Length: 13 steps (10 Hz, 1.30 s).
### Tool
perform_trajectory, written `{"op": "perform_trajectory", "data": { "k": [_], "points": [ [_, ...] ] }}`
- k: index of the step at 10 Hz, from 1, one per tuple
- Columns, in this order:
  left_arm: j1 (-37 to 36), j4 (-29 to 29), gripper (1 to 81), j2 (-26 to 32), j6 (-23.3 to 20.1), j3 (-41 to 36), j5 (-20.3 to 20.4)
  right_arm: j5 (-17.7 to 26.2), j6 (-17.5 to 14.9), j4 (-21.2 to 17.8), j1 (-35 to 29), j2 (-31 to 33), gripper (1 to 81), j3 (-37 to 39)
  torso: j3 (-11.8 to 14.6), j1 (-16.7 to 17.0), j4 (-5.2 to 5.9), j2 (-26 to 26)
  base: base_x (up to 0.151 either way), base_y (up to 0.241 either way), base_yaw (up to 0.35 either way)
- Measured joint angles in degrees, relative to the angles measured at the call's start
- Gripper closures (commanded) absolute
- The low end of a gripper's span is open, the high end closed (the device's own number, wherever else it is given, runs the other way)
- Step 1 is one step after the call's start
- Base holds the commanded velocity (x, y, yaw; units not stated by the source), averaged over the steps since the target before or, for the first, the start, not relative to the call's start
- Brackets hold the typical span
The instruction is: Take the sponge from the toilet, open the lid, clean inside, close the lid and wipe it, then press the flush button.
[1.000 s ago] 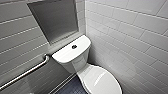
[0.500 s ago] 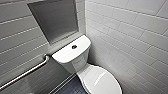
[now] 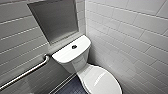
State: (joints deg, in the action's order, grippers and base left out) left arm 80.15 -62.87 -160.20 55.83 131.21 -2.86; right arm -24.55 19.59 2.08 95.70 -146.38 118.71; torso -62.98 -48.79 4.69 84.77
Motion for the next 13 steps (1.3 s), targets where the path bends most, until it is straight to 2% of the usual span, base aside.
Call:
{"op": "perform_trajectory", "data": {
  "k": [2, 4, 6, 8, 11, 12, 13],
  "points": [
    [0.2, 0.0, 1.0, -1.1, 0.0, 0.0, 0.0, 0.2, -0.1, -1.1, 0.0, 3.2, 81.1, -6.2, 0.0, 0.0, 0.00, 0.0, 0.000, 0.000, 0.000],
    [0.2, 0.0, 1.0, -1.7, 0.1, 0.7, -0.2, 0.1, -1.5, -2.3, 0.5, 6.9, 81.1, -8.7, 0.0, 0.0, 0.00, 0.0, 0.000, 0.000, 0.000],
    [1.1, 0.1, 1.0, -3.0, 0.6, 4.0, -0.2, 0.6, -5.2, -4.5, 0.7, 5.8, 81.1, -9.4, 0.0, 0.0, 0.00, 0.0, 0.000, 0.000, 0.000],
    [2.0, 0.1, 1.0, -5.4, 1.0, 8.4, -0.6, 0.8, -9.9, -8.6, 0.6, 4.8, 81.1, -10.1, 0.0, 0.0, 0.00, 0.0, 0.000, 0.000, 0.000],
    [5.1, 0.1, 1.0, -8.7, 1.0, 9.2, -2.8, 1.1, -11.3, -9.7, -0.3, 5.8, 81.1, -11.5, 0.0, 0.0, 0.00, 0.0, 0.000, 0.000, 0.000],
    [5.2, 0.1, 1.0, -8.5, 0.5, 9.4, -3.2, 2.1, -15.2, -12.3, -1.1, 6.1, 81.1, -13.4, 0.0, 0.0, 0.00, 0.0, 0.000, 0.000, 0.000],
    [4.7, 0.2, 1.0, -8.2, -0.3, 9.8, -3.8, 2.6, -17.7, -15.3, -1.2, 6.3, 81.1, -14.4, 0.0, 0.0, 0.00, 0.0, 0.000, 0.000, 0.000]
  ]
}}
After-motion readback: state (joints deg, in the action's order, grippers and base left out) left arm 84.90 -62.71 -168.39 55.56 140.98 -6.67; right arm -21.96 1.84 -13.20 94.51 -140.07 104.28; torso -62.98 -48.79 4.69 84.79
